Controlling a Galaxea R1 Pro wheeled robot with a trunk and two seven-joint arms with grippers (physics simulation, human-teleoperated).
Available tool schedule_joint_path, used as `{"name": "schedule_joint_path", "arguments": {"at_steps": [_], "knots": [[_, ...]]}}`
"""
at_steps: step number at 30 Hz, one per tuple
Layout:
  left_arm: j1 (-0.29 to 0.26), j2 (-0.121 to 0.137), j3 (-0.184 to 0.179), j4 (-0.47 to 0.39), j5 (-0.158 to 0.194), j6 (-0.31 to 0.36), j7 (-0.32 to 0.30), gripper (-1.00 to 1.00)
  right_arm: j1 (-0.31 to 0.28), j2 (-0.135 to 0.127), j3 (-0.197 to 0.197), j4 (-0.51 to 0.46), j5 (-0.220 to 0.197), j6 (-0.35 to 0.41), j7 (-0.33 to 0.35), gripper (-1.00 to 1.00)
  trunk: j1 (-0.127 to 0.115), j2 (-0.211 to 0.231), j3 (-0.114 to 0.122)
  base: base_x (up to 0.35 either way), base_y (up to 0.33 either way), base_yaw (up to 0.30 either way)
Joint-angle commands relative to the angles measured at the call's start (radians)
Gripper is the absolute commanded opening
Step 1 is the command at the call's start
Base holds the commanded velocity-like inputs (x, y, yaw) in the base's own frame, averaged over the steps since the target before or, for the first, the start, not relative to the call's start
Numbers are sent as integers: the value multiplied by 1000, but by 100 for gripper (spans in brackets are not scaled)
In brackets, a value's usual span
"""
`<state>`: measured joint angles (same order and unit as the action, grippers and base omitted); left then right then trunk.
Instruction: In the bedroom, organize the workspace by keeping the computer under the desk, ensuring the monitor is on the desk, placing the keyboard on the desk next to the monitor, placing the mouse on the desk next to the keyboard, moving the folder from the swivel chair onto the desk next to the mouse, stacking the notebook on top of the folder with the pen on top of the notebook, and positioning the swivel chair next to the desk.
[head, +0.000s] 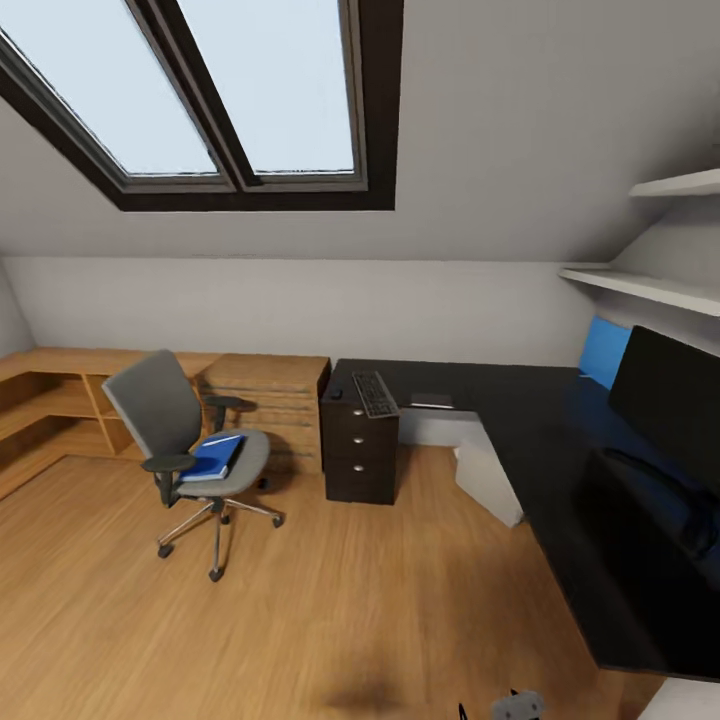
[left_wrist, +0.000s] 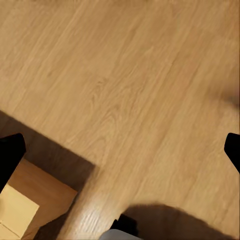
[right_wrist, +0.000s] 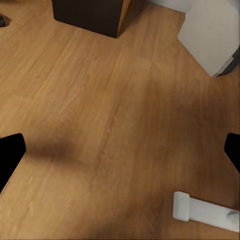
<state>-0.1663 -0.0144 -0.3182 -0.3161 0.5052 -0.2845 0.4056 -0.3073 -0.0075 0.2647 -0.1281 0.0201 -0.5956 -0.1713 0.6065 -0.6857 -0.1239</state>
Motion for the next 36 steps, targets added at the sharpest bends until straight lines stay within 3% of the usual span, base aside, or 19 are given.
{"name": "schedule_joint_path", "arguments": {"at_steps": [1, 23, 36], "knots": [[-1, 1, -9, 0, 8, -4, 6, 100, -1, 0, 8, 1, 2, -1, -10, 100, 1, -1, -2, 228, 265, -64], [-1, 1, -11, 7, 8, -5, 6, 100, -1, 0, 8, 1, 4, -1, -10, 100, 1, -1, -2, 298, 41, -43], [-1, 1, -15, 14, 6, -12, 6, 100, -1, 1, 10, 1, 4, -1, -11, 100, 1, -1, -2, 197, 73, -64]]}}
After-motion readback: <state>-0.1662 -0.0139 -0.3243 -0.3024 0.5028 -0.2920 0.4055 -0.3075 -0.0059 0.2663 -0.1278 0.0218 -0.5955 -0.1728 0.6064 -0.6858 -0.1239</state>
